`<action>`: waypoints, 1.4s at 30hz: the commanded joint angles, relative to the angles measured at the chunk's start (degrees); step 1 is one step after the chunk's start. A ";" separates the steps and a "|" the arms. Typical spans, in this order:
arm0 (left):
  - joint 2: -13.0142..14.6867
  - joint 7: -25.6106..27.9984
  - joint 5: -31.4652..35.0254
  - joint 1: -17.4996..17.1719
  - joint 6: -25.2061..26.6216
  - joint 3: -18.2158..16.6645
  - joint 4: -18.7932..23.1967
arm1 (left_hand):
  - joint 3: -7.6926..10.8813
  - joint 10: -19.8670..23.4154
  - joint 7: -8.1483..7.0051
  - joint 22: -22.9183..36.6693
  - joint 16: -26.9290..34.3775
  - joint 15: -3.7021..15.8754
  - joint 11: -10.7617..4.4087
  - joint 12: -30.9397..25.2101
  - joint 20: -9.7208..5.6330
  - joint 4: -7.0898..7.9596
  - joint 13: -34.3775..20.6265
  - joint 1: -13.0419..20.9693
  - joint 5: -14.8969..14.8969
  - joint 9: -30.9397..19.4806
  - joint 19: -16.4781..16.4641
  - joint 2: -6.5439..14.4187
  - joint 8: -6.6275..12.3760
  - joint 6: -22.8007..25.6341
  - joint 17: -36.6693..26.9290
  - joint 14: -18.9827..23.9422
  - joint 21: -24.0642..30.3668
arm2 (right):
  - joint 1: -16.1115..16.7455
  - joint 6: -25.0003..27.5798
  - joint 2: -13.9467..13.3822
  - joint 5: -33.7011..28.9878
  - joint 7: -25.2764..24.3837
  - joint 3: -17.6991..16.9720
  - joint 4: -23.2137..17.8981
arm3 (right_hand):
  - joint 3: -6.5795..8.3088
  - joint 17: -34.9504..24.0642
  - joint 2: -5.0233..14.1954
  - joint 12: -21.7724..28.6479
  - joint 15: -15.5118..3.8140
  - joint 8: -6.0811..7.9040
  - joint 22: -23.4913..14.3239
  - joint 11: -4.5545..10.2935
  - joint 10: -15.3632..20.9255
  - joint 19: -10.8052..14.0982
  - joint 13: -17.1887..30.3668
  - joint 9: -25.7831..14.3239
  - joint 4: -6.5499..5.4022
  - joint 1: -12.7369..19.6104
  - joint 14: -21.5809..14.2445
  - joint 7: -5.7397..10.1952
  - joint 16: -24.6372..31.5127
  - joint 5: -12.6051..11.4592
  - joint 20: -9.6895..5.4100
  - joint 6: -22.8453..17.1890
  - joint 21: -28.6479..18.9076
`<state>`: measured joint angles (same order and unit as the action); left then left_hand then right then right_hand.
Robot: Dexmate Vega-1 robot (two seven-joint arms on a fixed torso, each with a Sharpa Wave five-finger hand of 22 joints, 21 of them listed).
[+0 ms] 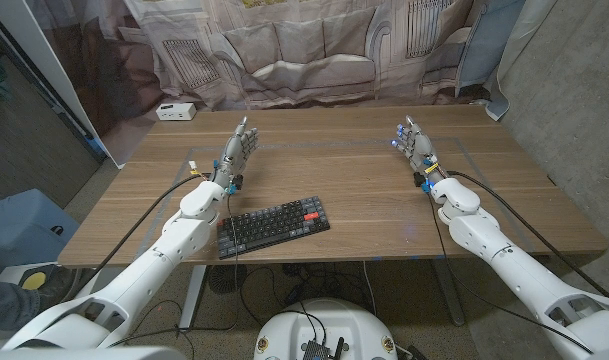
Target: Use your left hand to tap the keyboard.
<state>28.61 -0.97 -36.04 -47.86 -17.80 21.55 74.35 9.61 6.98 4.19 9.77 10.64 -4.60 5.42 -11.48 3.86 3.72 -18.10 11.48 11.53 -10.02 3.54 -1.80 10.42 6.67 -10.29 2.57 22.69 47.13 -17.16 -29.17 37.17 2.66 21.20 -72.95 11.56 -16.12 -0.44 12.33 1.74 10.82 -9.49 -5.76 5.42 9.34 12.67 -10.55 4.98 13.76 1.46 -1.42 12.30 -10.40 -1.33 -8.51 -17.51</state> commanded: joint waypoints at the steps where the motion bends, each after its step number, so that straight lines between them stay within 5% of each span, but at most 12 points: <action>1: -0.23 1.06 1.48 -2.19 -4.63 -0.42 1.85 | 0.40 0.90 0.33 0.19 0.64 -0.21 -0.46 -0.44 0.32 -0.17 0.12 0.32 0.43 -0.23 -0.01 -0.07 0.45 0.90 -0.08 0.65 0.17 | -0.14 -2.09 0.15 -0.61 0.36 -0.21 0.58 | 0.41 0.01 0.06 0.49 0.12 0.25 -0.29 0.01 0.71 1.06 -0.02 -0.25 0.06 0.49 -0.17 0.00 0.32 -0.31 -0.01 -0.55 -0.15; 13: 2.79 2.68 2.73 -6.67 -6.09 -2.10 7.45 | 0.36 3.16 0.49 0.19 1.30 0.20 -0.83 -1.15 0.65 -0.50 1.27 0.64 0.48 -0.23 -1.76 0.19 0.90 2.61 -0.02 3.35 -0.25 | 3.04 -2.32 -1.71 -1.38 -2.11 -1.21 -4.72 | 0.30 0.32 0.09 0.60 -0.13 0.31 -0.29 0.01 1.41 1.72 -0.21 -0.24 0.18 0.45 -0.79 -0.93 0.41 -0.29 -0.23 -0.69 0.04; 42: 7.90 -1.77 3.45 -13.61 -12.30 -4.29 12.18 | 0.29 5.70 0.83 0.20 1.55 0.67 -0.97 -1.71 0.77 -1.05 2.75 1.15 0.42 -0.26 -4.01 0.46 1.10 4.46 0.01 6.21 -0.98 | 7.95 -3.35 -3.34 -3.49 -6.28 -2.42 -11.90 | 0.20 0.74 0.34 0.46 0.10 0.47 -0.29 -0.17 1.69 2.02 -0.46 -0.23 0.28 0.38 -0.99 -1.45 0.29 -0.29 -0.10 -1.13 0.58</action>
<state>34.65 -0.88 -32.65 -58.53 -26.81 18.42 84.81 9.74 12.09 4.91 9.75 11.90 -4.09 4.40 -12.76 4.40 2.92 -15.42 12.08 11.53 -10.01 0.19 -1.19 11.08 10.45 -10.13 7.99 22.00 53.74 -19.88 -31.96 34.65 -2.37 19.16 -82.67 11.56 -15.43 -0.43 12.81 1.74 11.04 -9.47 -5.74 6.66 10.65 12.25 -10.54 4.97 13.75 0.81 -2.45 12.51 -10.40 -1.42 -9.52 -17.07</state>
